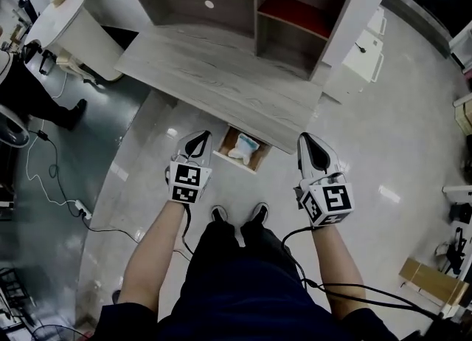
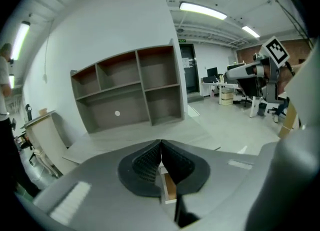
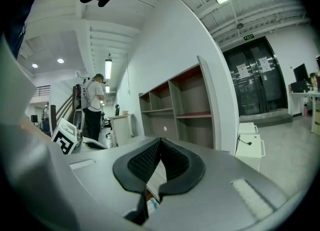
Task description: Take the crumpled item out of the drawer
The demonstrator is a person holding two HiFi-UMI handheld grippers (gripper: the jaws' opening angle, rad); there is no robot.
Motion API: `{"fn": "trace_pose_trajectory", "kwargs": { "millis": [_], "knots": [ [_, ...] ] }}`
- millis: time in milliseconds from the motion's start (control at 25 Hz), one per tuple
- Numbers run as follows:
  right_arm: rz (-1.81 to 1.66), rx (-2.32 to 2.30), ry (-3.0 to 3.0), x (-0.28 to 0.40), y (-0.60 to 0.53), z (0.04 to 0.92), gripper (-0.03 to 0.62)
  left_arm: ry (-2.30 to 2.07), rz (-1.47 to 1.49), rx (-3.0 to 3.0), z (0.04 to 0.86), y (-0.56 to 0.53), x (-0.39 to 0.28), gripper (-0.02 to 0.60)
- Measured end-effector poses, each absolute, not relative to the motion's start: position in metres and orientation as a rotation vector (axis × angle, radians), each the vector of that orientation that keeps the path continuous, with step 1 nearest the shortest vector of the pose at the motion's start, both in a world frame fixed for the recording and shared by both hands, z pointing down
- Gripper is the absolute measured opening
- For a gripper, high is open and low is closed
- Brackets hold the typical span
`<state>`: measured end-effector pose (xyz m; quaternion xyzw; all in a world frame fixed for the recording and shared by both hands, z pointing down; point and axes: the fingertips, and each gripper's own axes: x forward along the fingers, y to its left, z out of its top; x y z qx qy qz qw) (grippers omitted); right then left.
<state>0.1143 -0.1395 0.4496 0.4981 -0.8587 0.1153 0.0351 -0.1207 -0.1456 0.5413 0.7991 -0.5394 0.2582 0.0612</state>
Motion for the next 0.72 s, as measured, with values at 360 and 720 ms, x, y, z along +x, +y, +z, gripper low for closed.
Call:
{"fn": "trace_pose_trajectory", "kwargs": {
  "millis": [360, 720],
  "knots": [
    [0.464, 1.63, -2.519, 0.132, -0.148, 0.482, 0.006, -1.19, 1.235, 2.531, 0.646, -0.161, -0.081, 0.006],
    [0.556, 1.703, -2.39, 0.15, -0.143, 0.514, 0.006, -0.486, 1.718, 2.614, 0.76, -0.127, -0.041, 0.1]
  ]
}}
